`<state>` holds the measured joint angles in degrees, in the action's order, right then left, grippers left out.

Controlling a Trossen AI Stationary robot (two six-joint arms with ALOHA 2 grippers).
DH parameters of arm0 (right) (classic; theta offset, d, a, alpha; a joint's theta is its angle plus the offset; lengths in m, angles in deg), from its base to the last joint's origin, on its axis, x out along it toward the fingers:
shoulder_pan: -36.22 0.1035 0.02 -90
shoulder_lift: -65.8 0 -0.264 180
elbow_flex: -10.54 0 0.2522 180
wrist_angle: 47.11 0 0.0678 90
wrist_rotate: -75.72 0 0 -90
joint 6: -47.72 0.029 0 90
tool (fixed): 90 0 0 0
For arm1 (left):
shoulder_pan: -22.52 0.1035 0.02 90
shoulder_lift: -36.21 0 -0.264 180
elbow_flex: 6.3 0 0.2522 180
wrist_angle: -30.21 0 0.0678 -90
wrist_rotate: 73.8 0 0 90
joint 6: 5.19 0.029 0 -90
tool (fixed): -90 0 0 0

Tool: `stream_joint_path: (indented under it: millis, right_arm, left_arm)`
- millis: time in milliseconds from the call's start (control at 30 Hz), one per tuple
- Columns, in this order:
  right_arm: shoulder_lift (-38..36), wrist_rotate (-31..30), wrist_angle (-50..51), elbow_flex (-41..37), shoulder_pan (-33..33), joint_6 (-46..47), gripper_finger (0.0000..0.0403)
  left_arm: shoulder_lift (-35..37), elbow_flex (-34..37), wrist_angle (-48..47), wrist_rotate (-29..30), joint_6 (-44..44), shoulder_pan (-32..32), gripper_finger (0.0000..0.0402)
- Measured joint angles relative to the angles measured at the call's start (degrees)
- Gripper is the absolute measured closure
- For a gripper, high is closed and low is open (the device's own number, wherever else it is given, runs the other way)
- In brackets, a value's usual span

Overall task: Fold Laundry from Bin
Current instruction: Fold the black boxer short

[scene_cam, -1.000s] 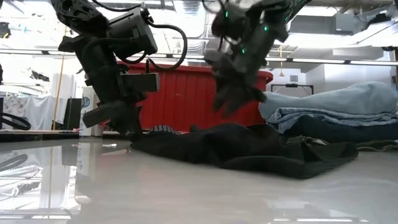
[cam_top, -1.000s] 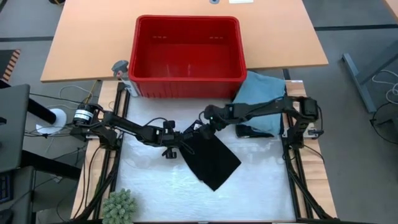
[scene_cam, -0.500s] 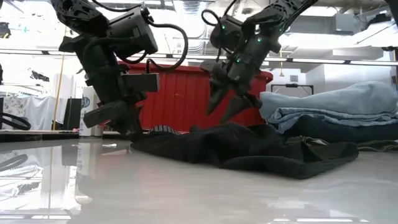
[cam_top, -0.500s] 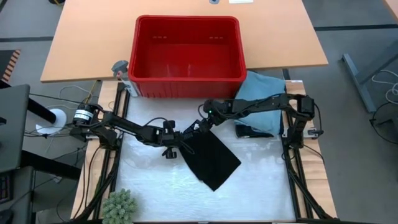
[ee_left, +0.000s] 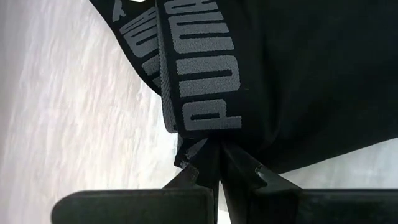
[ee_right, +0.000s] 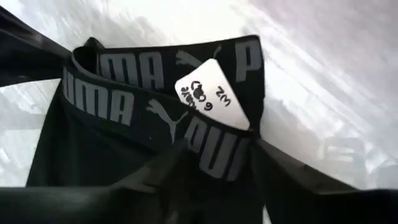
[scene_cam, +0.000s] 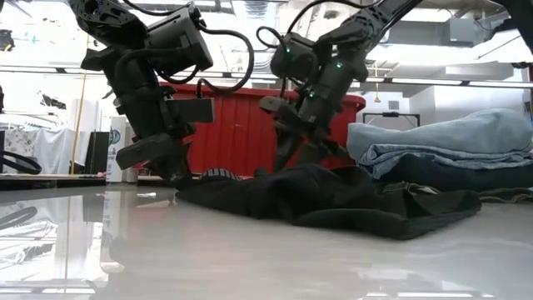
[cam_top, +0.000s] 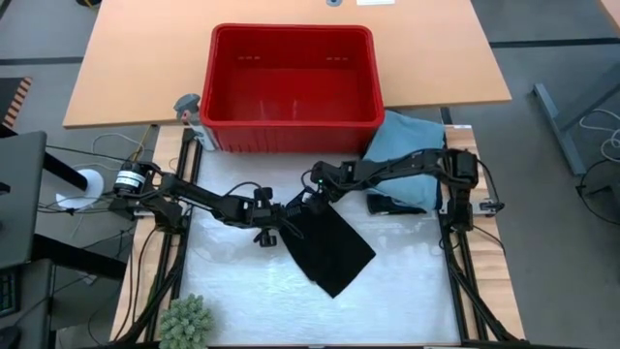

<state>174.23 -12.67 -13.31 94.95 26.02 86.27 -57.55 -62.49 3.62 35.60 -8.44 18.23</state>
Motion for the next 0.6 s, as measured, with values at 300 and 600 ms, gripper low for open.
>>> stream_joint_path:
  millis: [300, 600]
  right_arm:
    - [-0.16, 1.57, 3.07, 4.0, -0.06, -4.91, 0.0381]
    - [-0.16, -0.34, 9.18, 11.83, -0.92, -9.63, 0.0386]
  left_arm:
    - [0.0, 0.0, 0.61, -0.03, 0.0, 0.0, 0.0401]
    - [0.0, -0.02, 0.61, -0.02, -2.01, 0.0, 0.0402]
